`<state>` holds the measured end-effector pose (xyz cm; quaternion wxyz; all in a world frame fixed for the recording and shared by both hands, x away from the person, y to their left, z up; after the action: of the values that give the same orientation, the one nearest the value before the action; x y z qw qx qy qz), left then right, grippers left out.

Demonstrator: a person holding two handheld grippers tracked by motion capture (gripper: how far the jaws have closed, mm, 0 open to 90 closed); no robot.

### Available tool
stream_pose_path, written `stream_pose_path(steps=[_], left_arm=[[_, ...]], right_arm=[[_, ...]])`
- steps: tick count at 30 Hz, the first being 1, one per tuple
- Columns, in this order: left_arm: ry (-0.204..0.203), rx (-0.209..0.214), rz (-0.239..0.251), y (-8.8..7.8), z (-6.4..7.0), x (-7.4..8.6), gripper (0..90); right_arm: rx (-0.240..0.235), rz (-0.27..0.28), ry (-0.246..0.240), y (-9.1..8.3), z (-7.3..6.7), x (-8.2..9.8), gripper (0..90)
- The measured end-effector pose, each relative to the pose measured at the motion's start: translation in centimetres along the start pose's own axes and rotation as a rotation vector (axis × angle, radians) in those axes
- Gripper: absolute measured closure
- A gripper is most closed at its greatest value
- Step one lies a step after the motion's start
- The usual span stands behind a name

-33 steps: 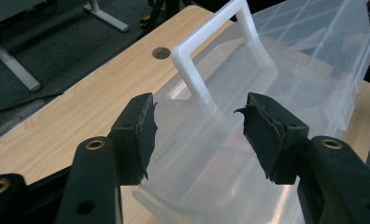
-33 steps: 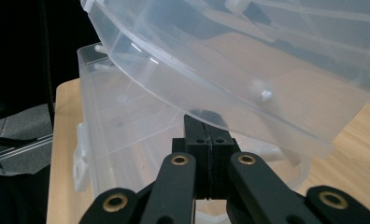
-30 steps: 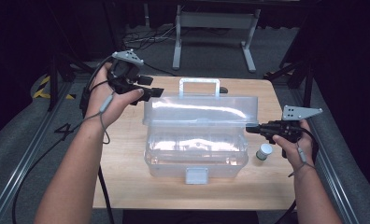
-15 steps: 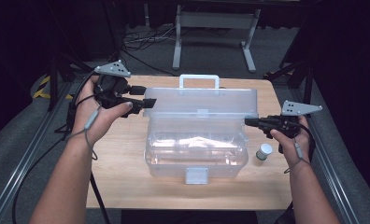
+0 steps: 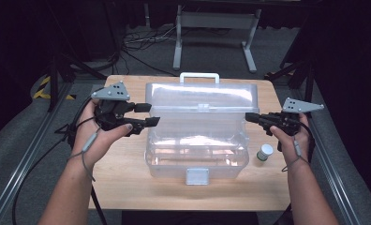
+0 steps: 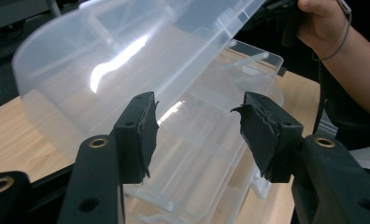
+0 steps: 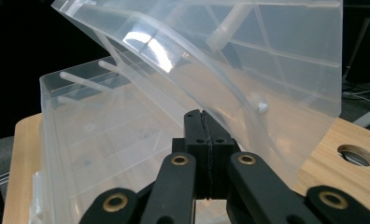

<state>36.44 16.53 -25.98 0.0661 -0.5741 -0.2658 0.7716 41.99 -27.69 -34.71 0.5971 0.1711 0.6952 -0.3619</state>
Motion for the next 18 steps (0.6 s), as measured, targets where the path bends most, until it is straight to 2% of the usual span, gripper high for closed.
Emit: stream_pose_path(steps=[5, 8, 12, 15, 18], left_arm=[[-0.020, 0.033, 0.023, 1.1, 0.0, 1.1, 47.3], [-0.016, 0.030, 0.031, 1.6, -0.4, 1.8, 48.9], [-0.033, 0.035, 0.078, 2.2, -0.8, 2.5, 50.7], [-0.022, 0.033, 0.095, 2.5, -1.0, 2.8, 52.6], [-0.011, 0.008, 0.111, 3.0, -1.3, 3.3, 54.8]], right_arm=[[0.009, 0.007, 0.007, 0.1, 0.1, -0.1, 90.0], [0.015, 0.010, 0.006, 0.2, 0.1, -0.2, 90.0], [0.023, 0.012, 0.007, 0.2, 0.1, -0.2, 90.0], [0.021, 0.016, 0.011, 0.2, 0.1, -0.3, 90.0], [0.027, 0.019, 0.010, 0.3, 0.1, -0.3, 90.0]])
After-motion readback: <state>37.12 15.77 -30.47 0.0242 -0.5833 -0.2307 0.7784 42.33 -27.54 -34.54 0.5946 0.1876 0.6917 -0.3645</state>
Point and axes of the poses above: each handheld gripper's, and its own axes: y roughly forward along the jaws, x roughly out of its underside, z roughly to its right, the point moved 2 cm from there along y, roughly forward along the jaws, and after that the axes turned 13 degrees about x, right-handed, at the moved point
